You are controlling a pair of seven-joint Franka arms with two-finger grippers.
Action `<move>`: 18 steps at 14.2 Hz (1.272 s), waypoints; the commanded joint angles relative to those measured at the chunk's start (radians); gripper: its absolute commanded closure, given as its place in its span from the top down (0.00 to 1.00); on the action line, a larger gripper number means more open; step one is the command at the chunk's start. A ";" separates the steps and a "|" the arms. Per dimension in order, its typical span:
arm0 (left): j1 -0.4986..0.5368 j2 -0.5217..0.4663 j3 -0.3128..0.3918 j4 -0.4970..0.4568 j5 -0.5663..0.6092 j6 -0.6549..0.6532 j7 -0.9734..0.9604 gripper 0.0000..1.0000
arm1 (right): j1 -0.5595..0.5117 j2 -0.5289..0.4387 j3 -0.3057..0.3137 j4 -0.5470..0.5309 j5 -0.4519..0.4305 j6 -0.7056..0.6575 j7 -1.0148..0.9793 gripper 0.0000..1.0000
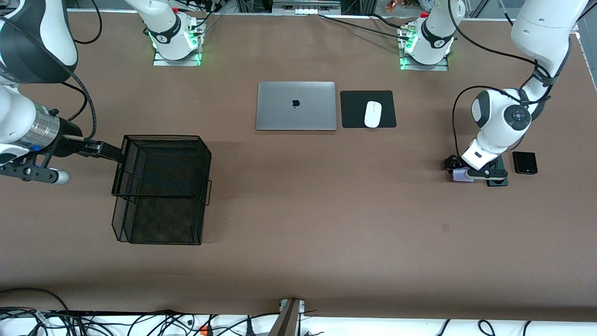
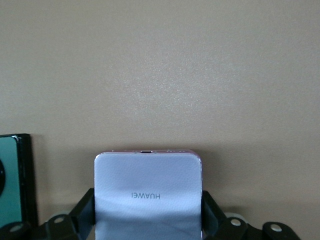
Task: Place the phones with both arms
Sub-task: 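Grasp the white phone with the left gripper and lift it, then carry the white phone to mid-table with the left gripper and release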
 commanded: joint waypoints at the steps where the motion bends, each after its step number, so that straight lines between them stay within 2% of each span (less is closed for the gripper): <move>1: 0.011 0.031 -0.004 0.022 0.018 0.004 -0.006 0.10 | -0.004 -0.014 0.001 -0.013 0.017 -0.005 -0.012 1.00; 3: 0.000 0.028 -0.006 0.066 0.013 -0.068 -0.008 0.07 | -0.004 -0.014 0.001 -0.013 0.017 -0.003 -0.012 1.00; 7: -0.003 0.018 -0.082 0.238 0.001 -0.328 -0.075 0.03 | -0.004 -0.014 0.003 -0.013 0.017 -0.002 -0.012 1.00; 11: -0.033 0.052 -0.179 0.399 -0.001 -0.481 -0.220 0.02 | -0.004 -0.014 0.001 -0.013 0.017 0.000 -0.012 1.00; 18: -0.357 0.133 -0.193 0.585 0.004 -0.600 -0.688 0.02 | -0.004 -0.014 0.001 -0.013 0.017 0.000 -0.012 1.00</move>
